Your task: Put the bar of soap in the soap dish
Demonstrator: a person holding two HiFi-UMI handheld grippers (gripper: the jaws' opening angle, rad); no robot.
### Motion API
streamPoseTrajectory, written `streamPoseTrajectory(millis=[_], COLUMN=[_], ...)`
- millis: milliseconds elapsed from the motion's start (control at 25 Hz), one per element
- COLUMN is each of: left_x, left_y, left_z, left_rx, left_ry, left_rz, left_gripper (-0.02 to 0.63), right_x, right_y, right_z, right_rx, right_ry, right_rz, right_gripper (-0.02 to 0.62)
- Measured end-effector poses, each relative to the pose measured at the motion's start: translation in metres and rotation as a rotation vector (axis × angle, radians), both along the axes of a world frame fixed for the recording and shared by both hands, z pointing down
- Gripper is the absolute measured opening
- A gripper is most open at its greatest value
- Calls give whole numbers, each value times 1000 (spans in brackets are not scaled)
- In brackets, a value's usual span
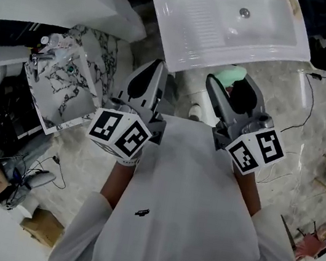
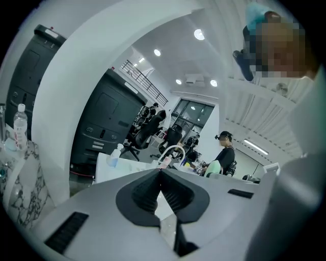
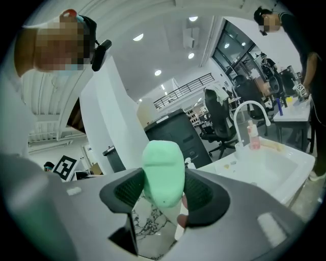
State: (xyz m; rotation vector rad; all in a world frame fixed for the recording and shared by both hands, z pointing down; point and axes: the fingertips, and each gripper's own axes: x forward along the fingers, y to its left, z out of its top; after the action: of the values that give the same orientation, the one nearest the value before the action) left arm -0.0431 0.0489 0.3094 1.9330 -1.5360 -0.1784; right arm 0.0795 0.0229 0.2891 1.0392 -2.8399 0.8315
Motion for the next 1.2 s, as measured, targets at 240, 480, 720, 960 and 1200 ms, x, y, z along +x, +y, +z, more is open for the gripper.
streamPoseTrajectory(millis=[240, 480, 720, 960, 1200], left_x=[-46, -78, -102, -102, -96], left_y=[-54, -94, -122, -133, -140], left_z=[-5, -13, -18, -12, -6], left_rx=[27, 59, 89, 69, 54], left_ry=[21, 27, 29, 41, 34], left_rz=[21, 84, 138, 176, 209], left_gripper=[9, 9, 9, 9, 9], right_x=[-50, -90, -117, -117, -111], right_y=[-50, -81, -105, -121, -138], right_z=[-12, -19, -21, -20, -10], right_rx=[37, 68, 83, 82, 79], right_ry=[20, 36, 37, 55, 79], right_rz=[16, 52, 103, 143, 152], right_gripper=[256, 256, 256, 256, 256])
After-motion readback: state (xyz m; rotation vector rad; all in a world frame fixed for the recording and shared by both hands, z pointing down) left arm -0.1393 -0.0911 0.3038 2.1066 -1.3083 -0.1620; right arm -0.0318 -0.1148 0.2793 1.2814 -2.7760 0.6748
